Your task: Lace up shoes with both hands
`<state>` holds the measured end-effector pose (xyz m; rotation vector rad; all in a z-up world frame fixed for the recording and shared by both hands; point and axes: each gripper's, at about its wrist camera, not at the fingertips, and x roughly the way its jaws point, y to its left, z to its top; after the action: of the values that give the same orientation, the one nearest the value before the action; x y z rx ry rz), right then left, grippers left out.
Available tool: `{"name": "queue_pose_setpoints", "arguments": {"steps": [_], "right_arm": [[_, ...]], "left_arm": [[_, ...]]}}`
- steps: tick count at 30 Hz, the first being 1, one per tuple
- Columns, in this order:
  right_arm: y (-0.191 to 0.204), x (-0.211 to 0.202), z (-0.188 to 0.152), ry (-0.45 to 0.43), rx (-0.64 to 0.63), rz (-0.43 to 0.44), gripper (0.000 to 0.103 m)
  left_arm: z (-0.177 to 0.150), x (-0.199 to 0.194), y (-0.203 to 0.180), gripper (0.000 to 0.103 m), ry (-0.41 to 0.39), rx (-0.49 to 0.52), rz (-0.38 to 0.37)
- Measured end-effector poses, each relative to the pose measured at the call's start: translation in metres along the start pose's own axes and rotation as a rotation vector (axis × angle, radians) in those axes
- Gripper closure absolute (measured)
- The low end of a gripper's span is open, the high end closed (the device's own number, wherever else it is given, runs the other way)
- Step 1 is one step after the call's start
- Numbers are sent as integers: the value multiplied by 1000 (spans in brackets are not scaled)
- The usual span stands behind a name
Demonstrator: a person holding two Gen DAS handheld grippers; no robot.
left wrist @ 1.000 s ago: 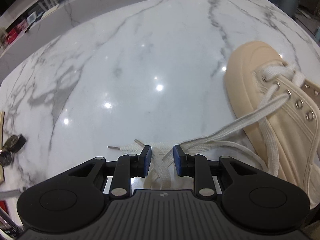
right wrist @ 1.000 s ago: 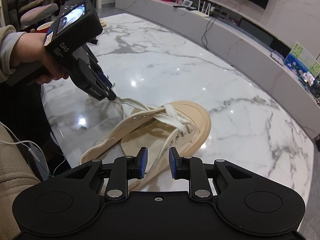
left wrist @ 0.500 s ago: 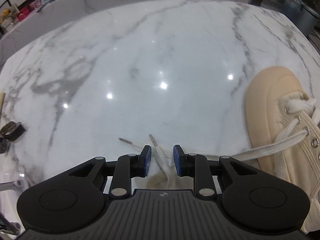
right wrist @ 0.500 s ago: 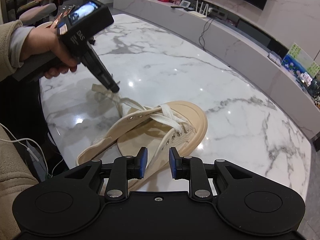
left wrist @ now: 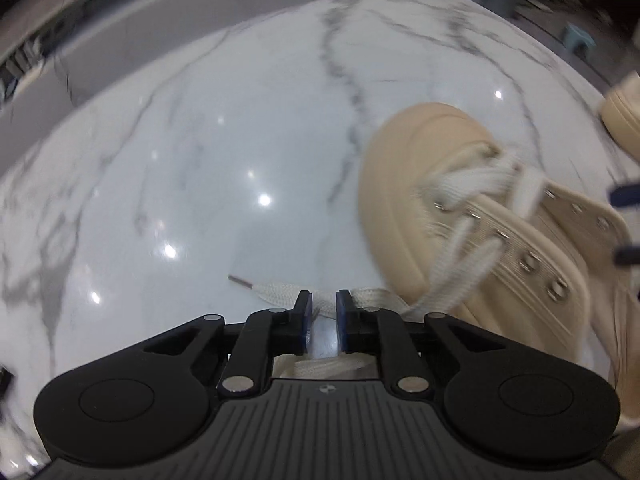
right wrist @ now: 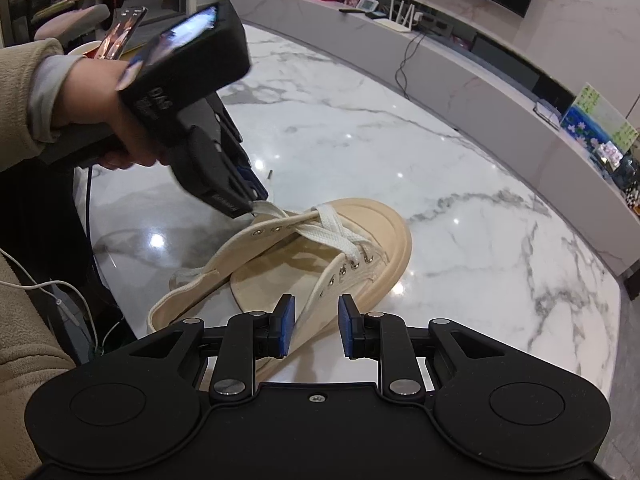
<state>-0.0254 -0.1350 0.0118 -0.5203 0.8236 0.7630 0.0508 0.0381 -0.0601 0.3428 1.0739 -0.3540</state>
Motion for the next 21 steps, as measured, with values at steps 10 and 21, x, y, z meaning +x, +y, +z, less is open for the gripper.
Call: {"name": "queue_pose_setpoints", "arguments": {"steps": [10,21], "right_arm": [[2,2,0,-5,-13,0,82],[5,0,0,-2,-20,0,82]], "left_arm": [[-22,-42,-15,79,-52,134,-26],[-17,-24,-36,83,-78,266,-15]]}}
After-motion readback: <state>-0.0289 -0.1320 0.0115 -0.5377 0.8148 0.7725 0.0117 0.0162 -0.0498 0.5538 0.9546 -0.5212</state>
